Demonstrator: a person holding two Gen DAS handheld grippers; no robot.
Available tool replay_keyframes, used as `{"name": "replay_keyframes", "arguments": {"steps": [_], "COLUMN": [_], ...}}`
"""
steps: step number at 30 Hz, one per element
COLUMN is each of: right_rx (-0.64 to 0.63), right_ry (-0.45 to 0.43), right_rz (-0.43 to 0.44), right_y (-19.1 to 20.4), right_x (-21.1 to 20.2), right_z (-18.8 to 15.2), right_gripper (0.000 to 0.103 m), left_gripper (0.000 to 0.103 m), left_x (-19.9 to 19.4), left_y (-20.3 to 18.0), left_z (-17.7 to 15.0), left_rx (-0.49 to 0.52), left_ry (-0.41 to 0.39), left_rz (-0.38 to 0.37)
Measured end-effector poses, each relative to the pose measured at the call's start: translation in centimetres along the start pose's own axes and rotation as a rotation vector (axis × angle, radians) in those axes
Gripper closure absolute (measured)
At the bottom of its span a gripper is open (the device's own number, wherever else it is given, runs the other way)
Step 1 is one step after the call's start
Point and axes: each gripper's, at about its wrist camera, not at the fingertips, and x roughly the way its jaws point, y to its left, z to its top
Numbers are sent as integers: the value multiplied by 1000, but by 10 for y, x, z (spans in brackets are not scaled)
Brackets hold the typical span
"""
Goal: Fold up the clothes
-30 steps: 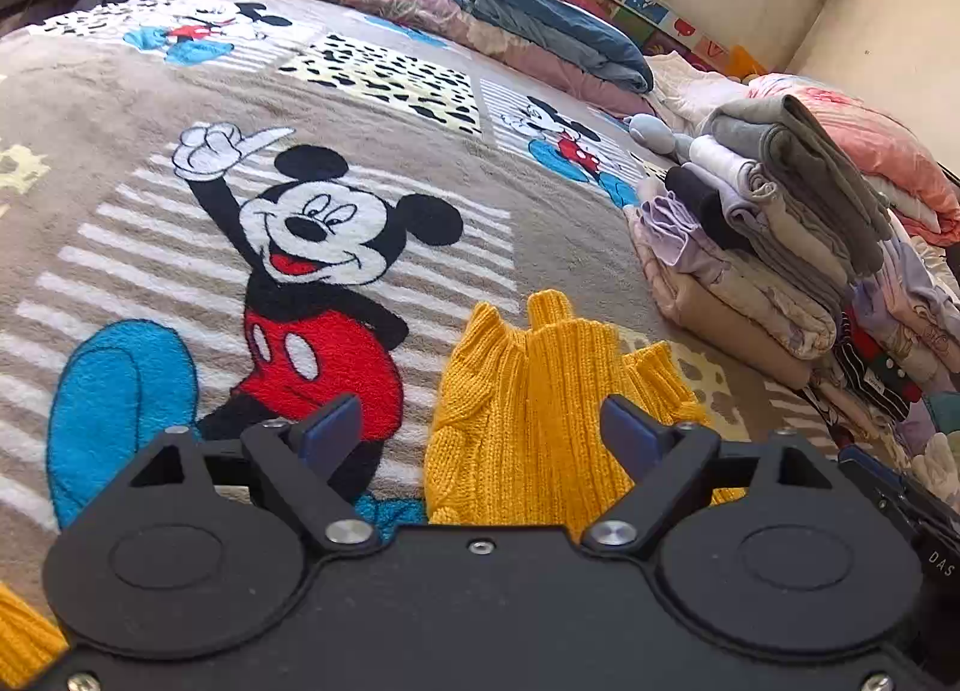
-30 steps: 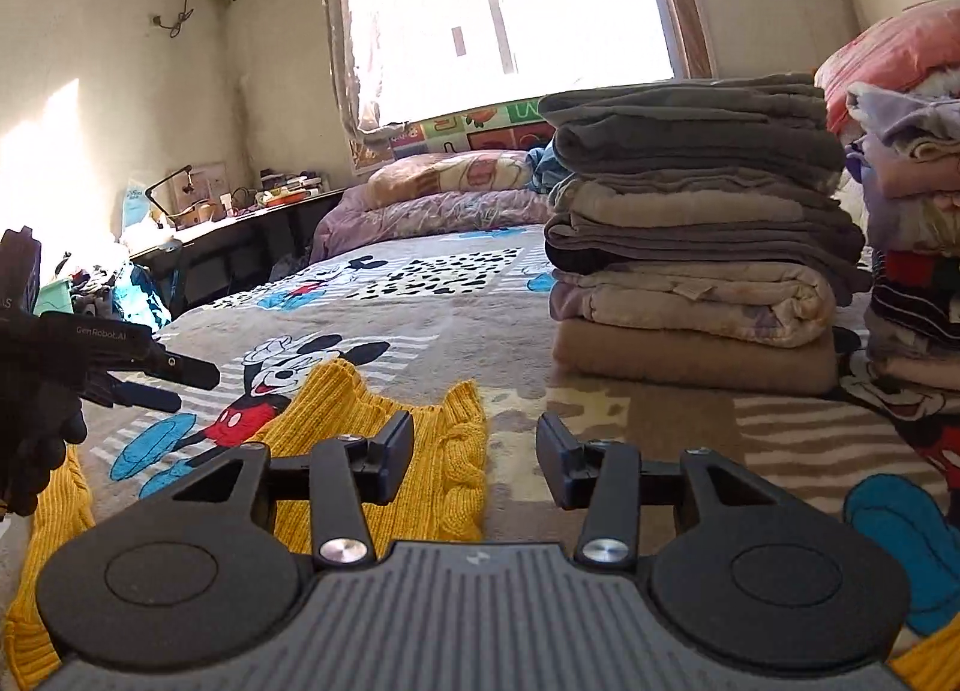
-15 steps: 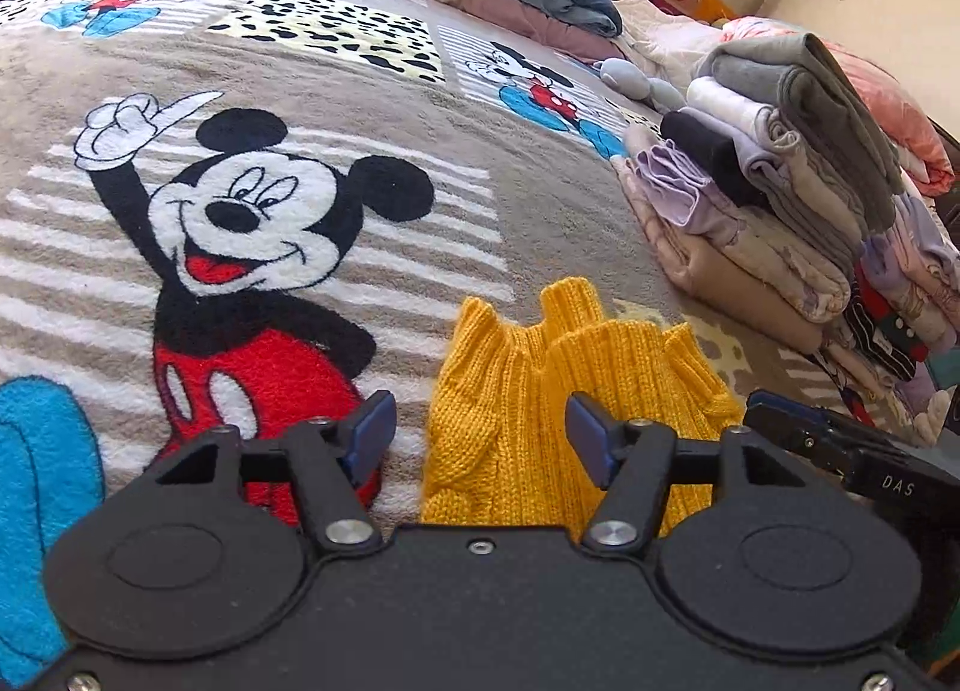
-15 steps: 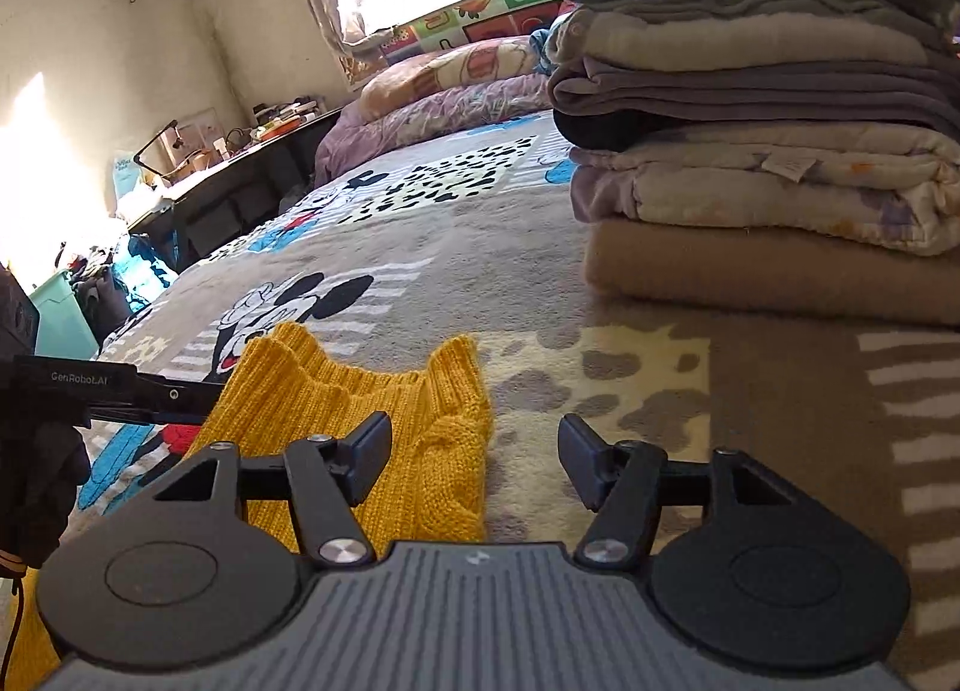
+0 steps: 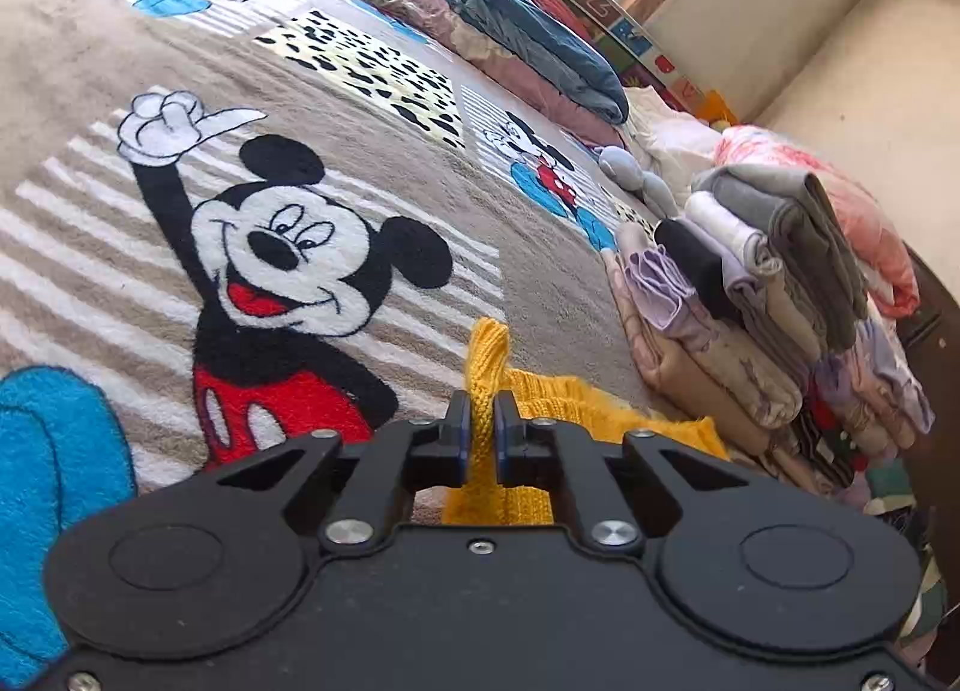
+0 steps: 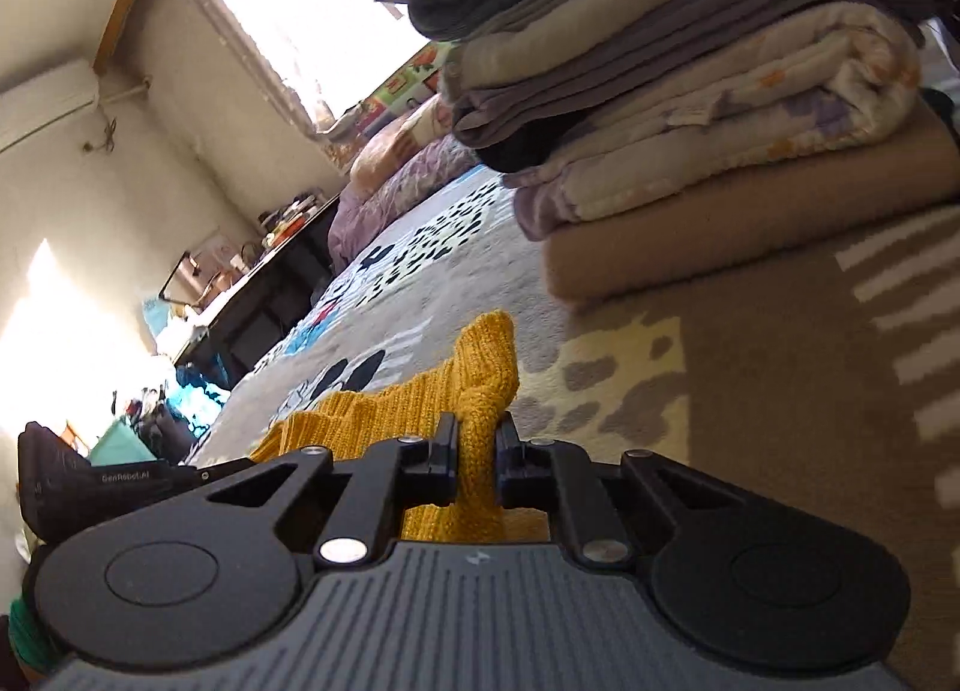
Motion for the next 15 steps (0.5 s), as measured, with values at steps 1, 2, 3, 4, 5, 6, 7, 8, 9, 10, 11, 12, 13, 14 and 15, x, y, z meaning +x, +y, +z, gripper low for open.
{"name": "replay_keyframes", "arguments": {"steps": [1, 2, 3, 4, 5, 6, 7, 8, 9, 10, 11, 12, 13, 14, 15], "right_rx": [16, 24, 25, 17, 15, 21, 31, 42, 47, 46, 37, 29, 21, 16, 16], "right_ry": [8, 17, 25, 33, 42, 52, 61, 67, 69, 68, 65, 62, 59, 59, 60], "right_rz": [-14, -30, -47, -67, -81, -88, -91, -91, -89, -92, -98, -104, -105, -102, -96], "right_y": [-4, -6, -7, -7, -7, -9, -11, -13, -15, -15, -13, -12, -10, -9, -9], "right_x": [2, 5, 8, 10, 12, 14, 15, 16, 15, 15, 14, 13, 13, 12, 13], "right_z": [0, -1, -1, -2, -3, -4, -5, -5, -5, -4, -5, -5, -5, -5, -4], "right_gripper": [90, 90, 90, 90, 90, 90, 90, 90, 90, 90, 90, 89, 88, 86, 85], "left_gripper": [99, 99, 99, 99, 99, 99, 99, 99, 99, 98, 98, 98, 93, 86, 60], "left_x": [0, 1, 2, 3, 3, 3, 4, 5, 6, 4, 2, -2, -6, -9, -9], "left_y": [3, 6, 9, 13, 16, 19, 22, 24, 27, 28, 26, 24, 21, 18, 14], "left_z": [0, 0, 0, -1, -1, -1, 0, 0, 1, 2, 3, 3, 4, 5, 3], "left_rx": [-18, -31, -46, -67, -80, -84, -87, -96, -102, -102, -97, -93, -90, -85, -76], "left_ry": [2, 5, 8, 11, 14, 14, 14, 19, 20, 12, 2, 0, -2, -3, 1], "left_rz": [6, 11, 16, 25, 33, 37, 48, 65, 71, 83, 98, 80, 61, 43, 25]}}
